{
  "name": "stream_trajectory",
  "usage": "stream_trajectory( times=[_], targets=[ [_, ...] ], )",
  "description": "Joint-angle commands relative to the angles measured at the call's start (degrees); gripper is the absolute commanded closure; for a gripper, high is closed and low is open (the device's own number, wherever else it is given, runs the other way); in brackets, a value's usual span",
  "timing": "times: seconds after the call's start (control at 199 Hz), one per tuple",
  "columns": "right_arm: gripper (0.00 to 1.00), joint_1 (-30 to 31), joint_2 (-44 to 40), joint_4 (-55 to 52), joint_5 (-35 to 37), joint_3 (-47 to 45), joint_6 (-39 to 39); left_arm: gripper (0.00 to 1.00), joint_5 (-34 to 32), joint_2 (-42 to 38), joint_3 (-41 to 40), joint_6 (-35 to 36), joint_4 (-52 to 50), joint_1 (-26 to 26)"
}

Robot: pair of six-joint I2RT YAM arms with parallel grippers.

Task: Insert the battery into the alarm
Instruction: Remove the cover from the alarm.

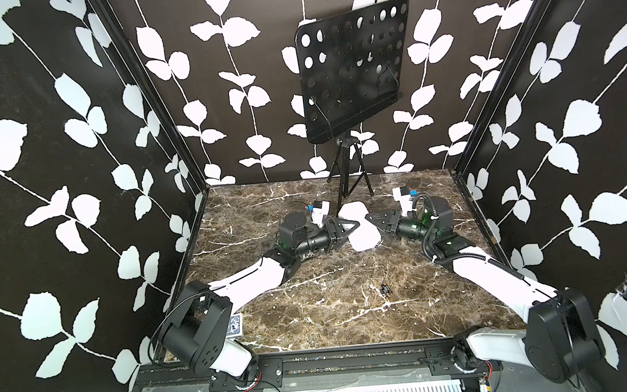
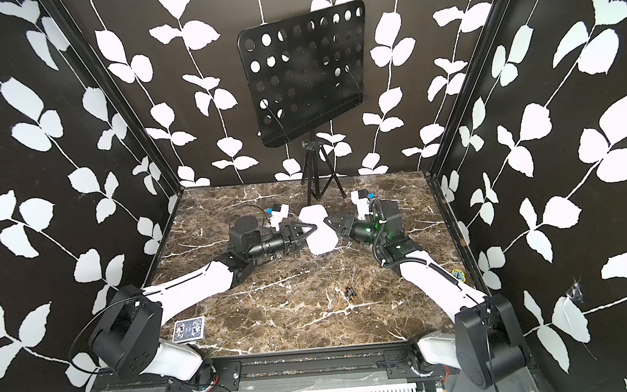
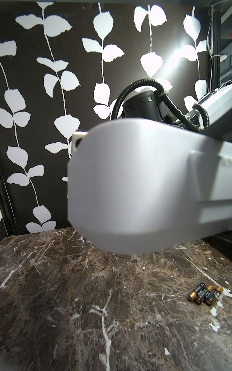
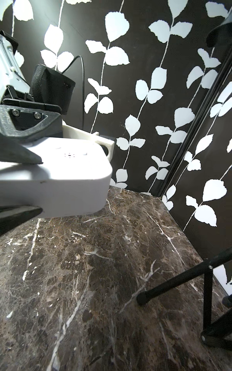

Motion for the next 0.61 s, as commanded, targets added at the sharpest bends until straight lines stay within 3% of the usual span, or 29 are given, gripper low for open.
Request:
stream_trajectory(
  times=[0.0, 0.291, 0.487, 0.603],
  targets=[
    [0.70, 0.34, -0.33, 1.08, -2.10, -0.36, 0.14, 1.00, 1.19, -0.56, 0.05, -2.15, 9.52, -0.25],
    [0.75, 0.37, -1.10, 0.76, -2.48, -0.58, 0.34, 1.00, 0.83, 0.24, 0.56, -3.97, 13.89, -0.21],
    [0.53, 0.42, -1.98, 1.72, -1.71, 0.69, 4.72, 1.00, 0.67, 0.49, 0.42, -4.78, 15.16, -0.20],
    [0.54, 0.84, -2.77, 0.05, -1.19, 1.78, 3.88, 1.00, 0.67, 0.51, 0.81, -5.13, 15.69, -0.25]
  ],
)
